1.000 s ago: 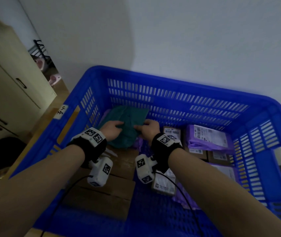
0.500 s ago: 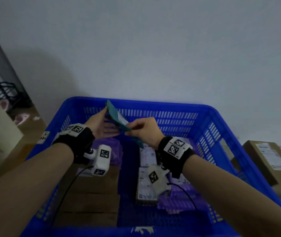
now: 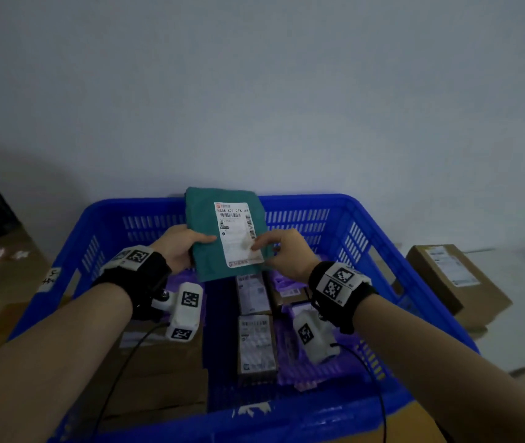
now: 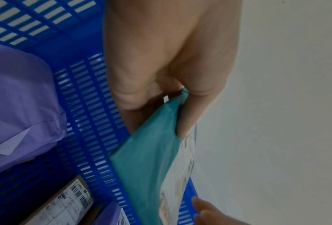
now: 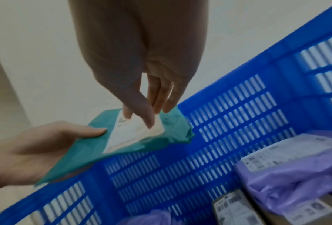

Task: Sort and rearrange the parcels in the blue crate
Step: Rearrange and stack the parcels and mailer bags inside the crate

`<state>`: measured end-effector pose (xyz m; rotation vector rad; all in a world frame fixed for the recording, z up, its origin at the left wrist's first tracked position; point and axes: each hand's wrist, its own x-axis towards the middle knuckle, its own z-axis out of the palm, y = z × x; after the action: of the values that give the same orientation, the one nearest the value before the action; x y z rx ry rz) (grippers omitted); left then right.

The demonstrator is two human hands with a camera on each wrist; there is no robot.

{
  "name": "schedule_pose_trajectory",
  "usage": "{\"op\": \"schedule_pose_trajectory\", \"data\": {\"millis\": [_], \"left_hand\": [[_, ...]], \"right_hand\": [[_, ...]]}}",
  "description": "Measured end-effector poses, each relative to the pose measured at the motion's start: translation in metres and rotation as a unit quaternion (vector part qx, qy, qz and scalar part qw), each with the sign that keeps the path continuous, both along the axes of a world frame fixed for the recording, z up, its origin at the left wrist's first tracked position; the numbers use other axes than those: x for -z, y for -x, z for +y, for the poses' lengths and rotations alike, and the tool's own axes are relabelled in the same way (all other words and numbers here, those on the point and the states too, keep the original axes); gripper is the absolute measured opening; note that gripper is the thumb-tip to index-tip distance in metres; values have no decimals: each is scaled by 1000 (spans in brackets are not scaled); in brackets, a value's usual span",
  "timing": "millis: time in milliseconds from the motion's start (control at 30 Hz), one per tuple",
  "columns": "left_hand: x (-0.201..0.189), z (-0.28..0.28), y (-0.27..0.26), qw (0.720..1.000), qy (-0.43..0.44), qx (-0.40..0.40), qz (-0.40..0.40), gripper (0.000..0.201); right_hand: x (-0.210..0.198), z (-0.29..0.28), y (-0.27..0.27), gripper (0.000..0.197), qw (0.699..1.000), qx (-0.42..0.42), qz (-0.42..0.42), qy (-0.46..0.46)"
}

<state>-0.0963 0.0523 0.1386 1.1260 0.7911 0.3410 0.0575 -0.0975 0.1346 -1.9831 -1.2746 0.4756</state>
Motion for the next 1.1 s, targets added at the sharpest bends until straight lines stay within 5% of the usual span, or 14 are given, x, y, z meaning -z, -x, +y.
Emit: {"op": "schedule_pose_trajectory", "data": {"millis": [267,400,467,600,867,1100], "left_hand": [[-5,-14,-13,995,-44,91,-7,32],[2,-27,-29,992,-42,115,-10,41],[9,-35,-40,991,-30,127,-13,42],[31,-54,-63,993,-16,119,-5,42],[81,-77,-103,993,26,56,96,30],[138,-89,-119,969,31,118,215,8]], "right_hand": [[-24,-19,-40,71,975,175,120,-60],[-20,-34,-50,59,930,198,307,-43],[-10,-43,-60,63,918,219,329,-20],[13,-58,-70,83,918,249,307,37],[50,-65,-99,85,923,292,196,157],[83,-69,-117,91,904,241,93,340]]}}
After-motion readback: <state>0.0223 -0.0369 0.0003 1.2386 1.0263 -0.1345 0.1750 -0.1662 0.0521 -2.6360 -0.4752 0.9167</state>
